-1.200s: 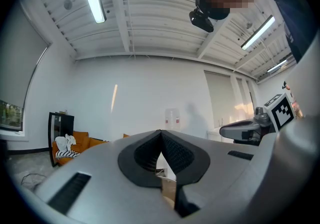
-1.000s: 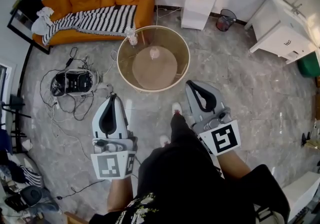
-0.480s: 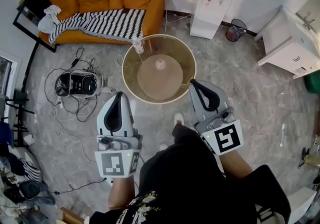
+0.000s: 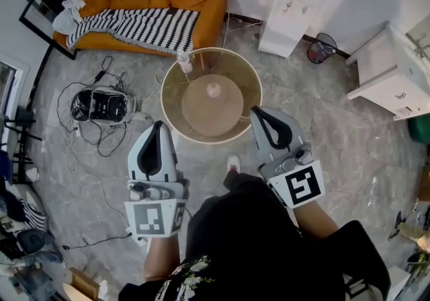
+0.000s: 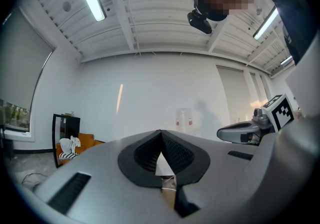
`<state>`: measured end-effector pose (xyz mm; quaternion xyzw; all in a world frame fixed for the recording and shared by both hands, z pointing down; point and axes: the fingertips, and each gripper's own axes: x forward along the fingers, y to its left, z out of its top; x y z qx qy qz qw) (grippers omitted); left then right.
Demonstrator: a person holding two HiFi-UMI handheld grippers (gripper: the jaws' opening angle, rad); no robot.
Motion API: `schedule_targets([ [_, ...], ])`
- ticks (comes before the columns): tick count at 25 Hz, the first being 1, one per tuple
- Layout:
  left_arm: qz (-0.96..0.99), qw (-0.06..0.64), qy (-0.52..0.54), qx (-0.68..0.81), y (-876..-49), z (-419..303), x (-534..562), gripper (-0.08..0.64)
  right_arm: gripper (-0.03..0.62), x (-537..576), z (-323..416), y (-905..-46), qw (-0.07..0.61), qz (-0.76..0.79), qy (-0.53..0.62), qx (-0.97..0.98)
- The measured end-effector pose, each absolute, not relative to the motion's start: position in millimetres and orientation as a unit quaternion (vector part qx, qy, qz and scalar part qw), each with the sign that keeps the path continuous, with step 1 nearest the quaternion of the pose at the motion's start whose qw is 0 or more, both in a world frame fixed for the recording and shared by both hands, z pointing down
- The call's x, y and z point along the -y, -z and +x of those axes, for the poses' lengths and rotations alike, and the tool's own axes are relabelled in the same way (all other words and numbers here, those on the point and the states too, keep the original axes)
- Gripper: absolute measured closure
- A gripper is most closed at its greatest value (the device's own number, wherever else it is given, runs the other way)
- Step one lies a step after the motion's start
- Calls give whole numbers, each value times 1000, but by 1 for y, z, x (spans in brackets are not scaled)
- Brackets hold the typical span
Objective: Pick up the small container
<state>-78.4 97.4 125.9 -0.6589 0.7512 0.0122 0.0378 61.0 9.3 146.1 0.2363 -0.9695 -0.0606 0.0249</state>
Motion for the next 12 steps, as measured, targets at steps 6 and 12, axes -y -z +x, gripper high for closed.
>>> schedule_targets([
  [6,-634,36,-3,-773,-132,-72,-84,554,595,16,58,-153,23,199,62,978],
  [12,-622,29,14,-782,-140,-78,-71,555,595,39,47,-165,16,188,47,981],
])
